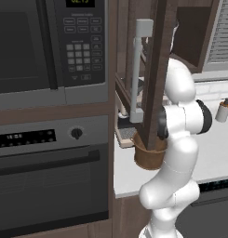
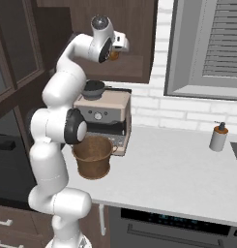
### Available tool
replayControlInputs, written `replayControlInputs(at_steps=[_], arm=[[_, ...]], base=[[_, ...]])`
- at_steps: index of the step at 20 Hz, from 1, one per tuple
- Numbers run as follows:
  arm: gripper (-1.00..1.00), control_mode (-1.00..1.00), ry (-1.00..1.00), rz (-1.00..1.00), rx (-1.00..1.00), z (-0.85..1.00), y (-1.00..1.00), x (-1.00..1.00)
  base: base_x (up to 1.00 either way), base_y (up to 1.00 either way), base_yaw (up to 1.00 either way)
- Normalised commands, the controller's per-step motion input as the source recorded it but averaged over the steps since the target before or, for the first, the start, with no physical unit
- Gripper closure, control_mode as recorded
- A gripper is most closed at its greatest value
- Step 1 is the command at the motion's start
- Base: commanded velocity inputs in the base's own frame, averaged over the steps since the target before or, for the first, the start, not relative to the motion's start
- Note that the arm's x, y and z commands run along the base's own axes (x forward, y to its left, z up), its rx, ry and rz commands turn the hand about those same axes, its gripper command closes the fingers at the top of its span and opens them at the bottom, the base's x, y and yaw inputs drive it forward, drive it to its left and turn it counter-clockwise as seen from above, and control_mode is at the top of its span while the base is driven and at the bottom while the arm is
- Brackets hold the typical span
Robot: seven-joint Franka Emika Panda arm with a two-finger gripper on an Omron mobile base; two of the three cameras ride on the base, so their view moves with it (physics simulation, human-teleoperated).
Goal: Open the cabinet, pick up the bread from the cabinet and place it in the basket. Then move the basket to the dining counter.
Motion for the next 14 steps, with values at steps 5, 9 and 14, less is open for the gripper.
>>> replayControlInputs(at_steps=[5,9,14], arm=[[-1.00,-1.00,0.00,0.00,0.00,0.00,0.00,0.37],[-1.00,-1.00,0.00,0.00,0.00,-0.03,0.00,0.19],[-1.00,-1.00,0.02,0.00,0.00,-0.15,0.00,0.00]], base=[[0.00,0.00,0.00],[0.00,0.00,0.00],[0.00,0.00,0.00]])
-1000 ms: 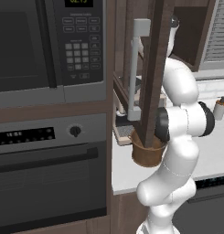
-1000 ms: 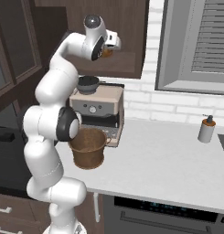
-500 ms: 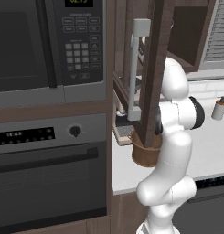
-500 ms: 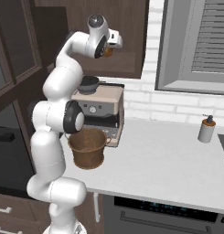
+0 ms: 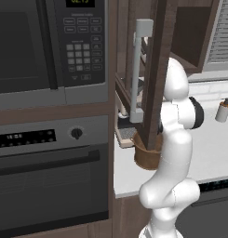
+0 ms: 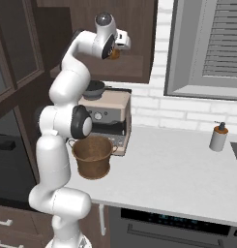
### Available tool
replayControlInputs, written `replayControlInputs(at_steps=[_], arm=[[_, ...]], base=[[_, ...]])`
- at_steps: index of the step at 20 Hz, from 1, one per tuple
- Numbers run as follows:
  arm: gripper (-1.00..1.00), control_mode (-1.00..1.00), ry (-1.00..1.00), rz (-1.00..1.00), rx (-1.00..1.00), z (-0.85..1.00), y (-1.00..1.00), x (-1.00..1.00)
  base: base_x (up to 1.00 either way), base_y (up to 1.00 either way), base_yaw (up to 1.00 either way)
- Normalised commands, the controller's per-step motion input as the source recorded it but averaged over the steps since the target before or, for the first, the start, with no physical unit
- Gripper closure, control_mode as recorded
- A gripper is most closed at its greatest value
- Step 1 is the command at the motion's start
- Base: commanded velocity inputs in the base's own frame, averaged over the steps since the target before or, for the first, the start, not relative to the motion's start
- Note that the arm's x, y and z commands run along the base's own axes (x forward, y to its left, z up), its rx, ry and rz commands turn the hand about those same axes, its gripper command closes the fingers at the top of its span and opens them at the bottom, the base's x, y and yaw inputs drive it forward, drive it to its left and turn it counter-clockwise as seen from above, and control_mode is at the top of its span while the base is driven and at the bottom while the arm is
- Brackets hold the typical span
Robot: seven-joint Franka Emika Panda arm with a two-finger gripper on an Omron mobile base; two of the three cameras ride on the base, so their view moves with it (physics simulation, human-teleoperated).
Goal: Open the cabinet, pick up the bread from the cabinet and place it in the basket. Then move the basket to the dining counter.
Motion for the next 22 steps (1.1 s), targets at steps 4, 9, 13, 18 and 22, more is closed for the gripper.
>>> replayControlInputs(at_steps=[4,9,13,18,22], arm=[[1.00,-1.00,0.03,0.00,0.01,-0.21,0.00,0.01],[1.00,-1.00,0.00,0.00,0.02,-0.21,0.00,0.00],[1.00,-1.00,0.00,0.00,0.05,-0.28,0.00,0.00],[1.00,-1.00,-0.03,0.00,0.13,-0.32,0.00,0.00],[1.00,-1.00,-0.10,0.00,0.03,-0.11,0.00,0.00]], base=[[0.00,0.00,0.00],[0.00,0.00,0.00],[0.00,0.00,0.00],[0.00,0.00,0.00],[0.00,0.00,0.00]])
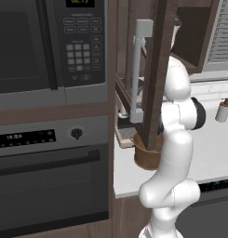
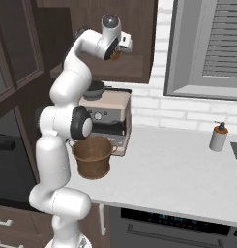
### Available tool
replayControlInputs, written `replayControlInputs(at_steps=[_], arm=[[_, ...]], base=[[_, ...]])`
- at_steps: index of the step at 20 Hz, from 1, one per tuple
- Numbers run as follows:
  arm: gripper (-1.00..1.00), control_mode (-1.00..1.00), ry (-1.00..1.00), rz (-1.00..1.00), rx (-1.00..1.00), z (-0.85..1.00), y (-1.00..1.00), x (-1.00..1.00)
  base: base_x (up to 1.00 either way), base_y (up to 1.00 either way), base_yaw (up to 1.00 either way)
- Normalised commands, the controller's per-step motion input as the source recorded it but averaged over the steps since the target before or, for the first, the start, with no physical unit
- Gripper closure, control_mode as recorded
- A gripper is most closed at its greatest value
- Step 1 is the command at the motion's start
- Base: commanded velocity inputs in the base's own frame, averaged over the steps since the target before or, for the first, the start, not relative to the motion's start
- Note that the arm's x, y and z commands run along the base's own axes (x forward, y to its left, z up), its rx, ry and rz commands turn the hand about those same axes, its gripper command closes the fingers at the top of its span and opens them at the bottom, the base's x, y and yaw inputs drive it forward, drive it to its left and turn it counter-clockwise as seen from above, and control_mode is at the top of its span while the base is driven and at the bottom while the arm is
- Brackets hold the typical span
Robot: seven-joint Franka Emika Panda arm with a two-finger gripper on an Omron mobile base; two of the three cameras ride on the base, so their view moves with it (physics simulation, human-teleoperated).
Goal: Open the cabinet, pick up the bread from the cabinet and place it in the basket. Then move the basket to the dining counter.
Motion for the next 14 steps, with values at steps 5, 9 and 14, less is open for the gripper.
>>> replayControlInputs(at_steps=[5,9,14], arm=[[1.00,-1.00,-0.16,0.00,0.00,0.00,0.01,-0.01],[1.00,-1.00,-0.01,-0.01,0.00,0.00,0.00,-0.20],[1.00,-1.00,-0.09,0.00,0.00,0.01,0.00,-0.71]], base=[[0.00,0.00,0.00],[0.00,0.00,0.00],[0.00,0.00,0.00]])
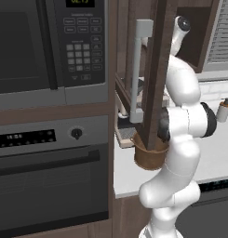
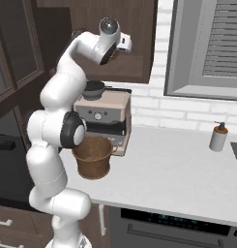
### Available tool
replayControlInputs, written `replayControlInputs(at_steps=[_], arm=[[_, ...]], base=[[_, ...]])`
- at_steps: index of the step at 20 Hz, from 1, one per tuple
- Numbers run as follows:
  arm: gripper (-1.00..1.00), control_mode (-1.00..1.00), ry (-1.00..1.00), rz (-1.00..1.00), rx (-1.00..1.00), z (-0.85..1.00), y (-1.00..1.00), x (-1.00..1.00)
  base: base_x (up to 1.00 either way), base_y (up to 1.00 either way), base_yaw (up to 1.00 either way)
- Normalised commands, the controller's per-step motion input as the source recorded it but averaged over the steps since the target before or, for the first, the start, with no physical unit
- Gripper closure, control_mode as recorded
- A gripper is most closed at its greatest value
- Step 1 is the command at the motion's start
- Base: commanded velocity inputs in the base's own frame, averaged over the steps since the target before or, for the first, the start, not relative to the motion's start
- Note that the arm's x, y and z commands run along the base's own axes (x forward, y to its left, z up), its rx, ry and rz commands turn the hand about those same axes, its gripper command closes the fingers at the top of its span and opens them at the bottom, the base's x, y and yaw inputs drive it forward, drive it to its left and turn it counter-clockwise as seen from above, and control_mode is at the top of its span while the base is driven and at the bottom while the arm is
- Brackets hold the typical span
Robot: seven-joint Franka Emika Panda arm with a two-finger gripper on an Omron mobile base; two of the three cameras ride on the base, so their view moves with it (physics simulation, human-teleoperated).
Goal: Open the cabinet, pick up the bread from the cabinet and place it in the basket. Then move the basket to the dining counter.
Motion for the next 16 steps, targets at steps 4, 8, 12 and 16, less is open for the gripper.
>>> replayControlInputs(at_steps=[4,8,12,16], arm=[[1.00,-1.00,-0.12,0.00,0.00,0.04,0.00,-0.90],[1.00,-1.00,-0.11,0.00,0.00,0.08,0.00,-0.99],[1.00,-1.00,-0.06,0.00,0.00,0.15,0.00,-1.00],[1.00,-1.00,-0.07,0.00,0.00,0.18,0.00,-1.00]], base=[[0.00,0.00,0.00],[0.00,0.00,0.00],[0.00,0.00,0.00],[0.00,0.00,0.00]])
